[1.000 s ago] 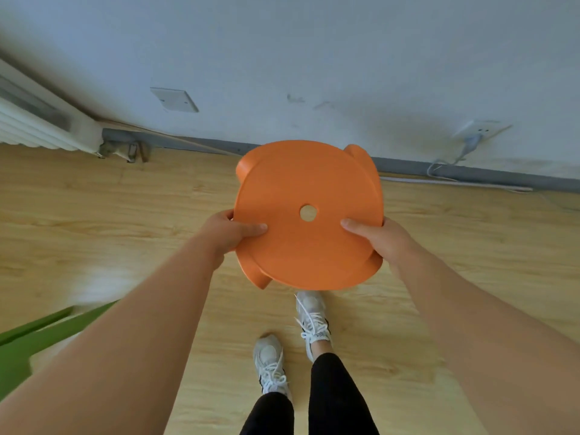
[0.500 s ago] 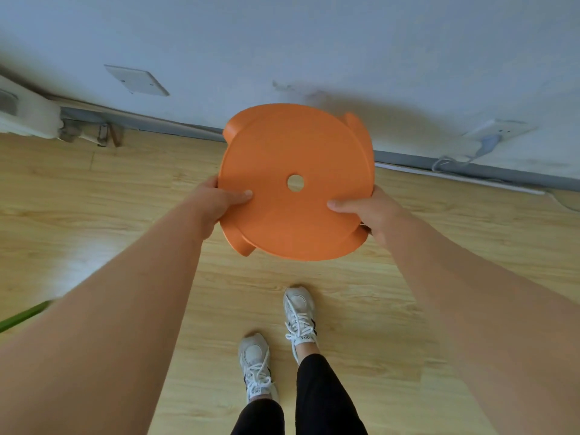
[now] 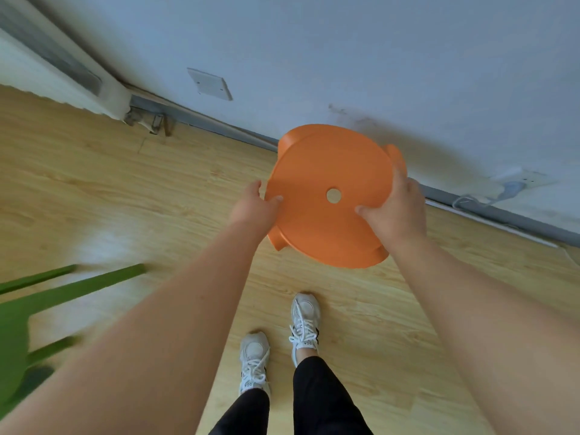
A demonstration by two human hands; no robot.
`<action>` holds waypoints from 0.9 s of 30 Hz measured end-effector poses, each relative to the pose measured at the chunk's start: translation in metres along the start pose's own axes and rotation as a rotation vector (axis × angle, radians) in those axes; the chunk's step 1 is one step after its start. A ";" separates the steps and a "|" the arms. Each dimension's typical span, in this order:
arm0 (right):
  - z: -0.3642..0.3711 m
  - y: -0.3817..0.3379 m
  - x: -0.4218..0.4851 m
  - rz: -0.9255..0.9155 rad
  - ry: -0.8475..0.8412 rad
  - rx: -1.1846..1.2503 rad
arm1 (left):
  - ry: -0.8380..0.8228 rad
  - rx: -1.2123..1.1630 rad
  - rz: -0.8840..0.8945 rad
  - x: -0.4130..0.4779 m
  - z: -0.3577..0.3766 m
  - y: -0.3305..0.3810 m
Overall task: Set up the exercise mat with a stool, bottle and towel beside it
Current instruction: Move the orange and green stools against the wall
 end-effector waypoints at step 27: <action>0.230 -0.504 -0.414 -0.768 -0.484 -0.399 | 0.774 -0.070 -0.148 -0.203 -0.532 -0.353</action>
Point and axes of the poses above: each hand's wrist, its own x-axis towards the middle knuckle, its own z-axis out of the palm, y = z × x, the point moved 9 cm from there along x, towards the middle knuckle, and after that the axes turned 14 degrees about -x, right-handed, at the moved point
